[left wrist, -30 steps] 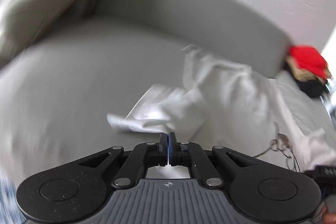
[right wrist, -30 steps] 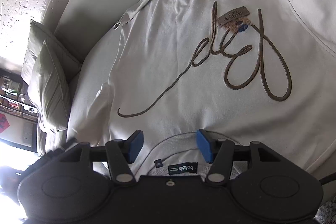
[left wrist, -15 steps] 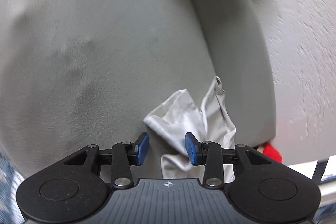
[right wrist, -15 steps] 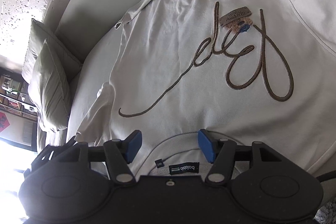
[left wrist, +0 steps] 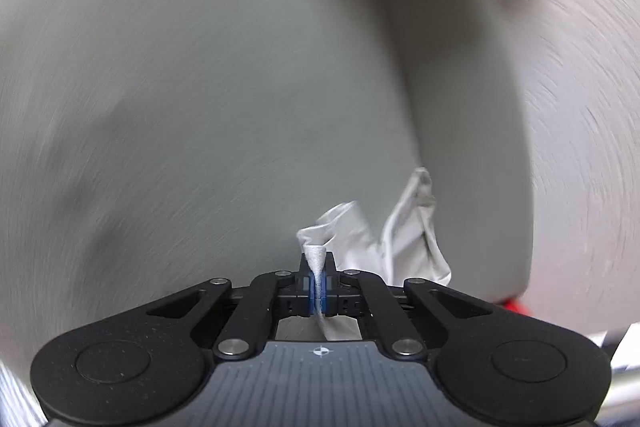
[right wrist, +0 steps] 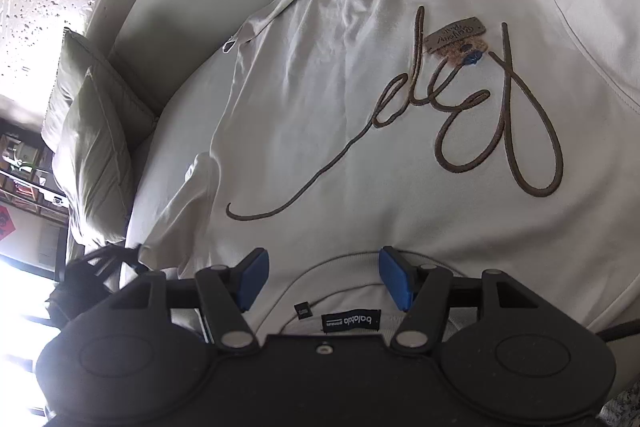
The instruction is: Fold clothes
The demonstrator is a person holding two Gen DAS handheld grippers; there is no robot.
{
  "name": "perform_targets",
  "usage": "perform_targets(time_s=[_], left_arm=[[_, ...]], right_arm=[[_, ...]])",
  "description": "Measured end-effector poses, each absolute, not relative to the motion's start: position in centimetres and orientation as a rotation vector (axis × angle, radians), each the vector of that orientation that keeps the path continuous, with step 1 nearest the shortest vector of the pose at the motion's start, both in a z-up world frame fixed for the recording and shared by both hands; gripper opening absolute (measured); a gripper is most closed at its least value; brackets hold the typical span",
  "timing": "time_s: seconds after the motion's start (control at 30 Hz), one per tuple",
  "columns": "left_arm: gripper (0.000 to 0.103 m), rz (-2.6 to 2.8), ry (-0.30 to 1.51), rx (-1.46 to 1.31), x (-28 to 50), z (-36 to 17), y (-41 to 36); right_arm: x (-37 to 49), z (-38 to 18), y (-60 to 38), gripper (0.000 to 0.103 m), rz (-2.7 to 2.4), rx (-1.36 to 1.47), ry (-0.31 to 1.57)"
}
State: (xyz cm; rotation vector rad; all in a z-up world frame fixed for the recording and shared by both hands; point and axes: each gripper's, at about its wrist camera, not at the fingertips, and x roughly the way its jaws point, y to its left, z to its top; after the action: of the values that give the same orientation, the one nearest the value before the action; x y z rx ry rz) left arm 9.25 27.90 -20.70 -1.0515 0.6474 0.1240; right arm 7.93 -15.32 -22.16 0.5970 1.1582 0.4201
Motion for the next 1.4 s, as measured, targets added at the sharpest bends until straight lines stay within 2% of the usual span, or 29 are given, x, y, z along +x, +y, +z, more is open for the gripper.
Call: perform_targets(time_s=[0.07, 0.17, 0.27, 0.33, 0.37, 0.47, 0.5, 0.57, 0.8, 0.87, 0.9, 1.03, 1.17, 1.4], left_arm=[[0.000, 0.155, 0.579, -0.800, 9.0, -18.0, 26.7], [0.001, 0.205, 0.605, -0.496, 9.7, -16.9, 25.0], [0.002, 0.257, 0.701, -0.389, 11.2, -18.9, 25.3], [0.005, 0.283, 0.764, -0.405, 12.3, -20.6, 25.8], [0.011, 0.293, 0.769, -0.421, 12.5, -21.0, 26.2], [0.017, 0.315, 0.787, -0.462, 12.1, -19.9, 26.7], [0.028, 0.325, 0.797, -0.464, 11.7, -19.4, 26.8], [0.040, 0.333, 0.794, -0.477, 10.0, -18.7, 26.4], [0.039, 0.158, 0.847, -0.676, 6.1, -18.8, 25.5], [0.039, 0.130, 0.853, -0.735, 5.6, -19.3, 25.5], [0.039, 0.138, 0.848, -0.753, 5.4, -19.4, 25.6], [0.039, 0.202, 0.816, -0.770, 5.4, -19.3, 26.0], [0.044, 0.235, 0.801, -0.727, 6.0, -18.9, 26.3], [0.047, 0.241, 0.789, -0.713, 7.3, -19.6, 26.8]], right_arm=[[8.0, -22.2, -15.3, 0.060, 0.421, 0.597, 1.160], [8.0, -22.2, -15.3, 0.060, 0.422, 0.591, 1.160], [7.9, -22.1, -15.3, 0.060, 0.424, 0.590, 1.157], [7.8, -22.0, -15.4, 0.060, 0.428, 0.591, 1.157], [7.8, -21.9, -15.5, 0.060, 0.431, 0.591, 1.156], [7.7, -21.8, -15.7, 0.060, 0.437, 0.592, 1.156], [7.7, -21.7, -15.7, 0.061, 0.439, 0.592, 1.155], [7.6, -21.6, -15.8, 0.062, 0.443, 0.593, 1.155], [6.5, -20.2, -16.6, 0.060, 0.472, 0.546, 1.131], [5.9, -19.6, -16.0, 0.045, 0.530, 0.475, 1.118], [5.6, -19.3, -15.6, 0.044, 0.565, 0.435, 1.109], [4.3, -18.0, -12.3, 0.044, 0.738, 0.279, 1.056], [3.2, -17.5, -8.2, 0.046, 0.865, 0.080, 1.009], [1.7, -18.9, -4.1, 0.047, 0.915, -0.238, 0.967]])
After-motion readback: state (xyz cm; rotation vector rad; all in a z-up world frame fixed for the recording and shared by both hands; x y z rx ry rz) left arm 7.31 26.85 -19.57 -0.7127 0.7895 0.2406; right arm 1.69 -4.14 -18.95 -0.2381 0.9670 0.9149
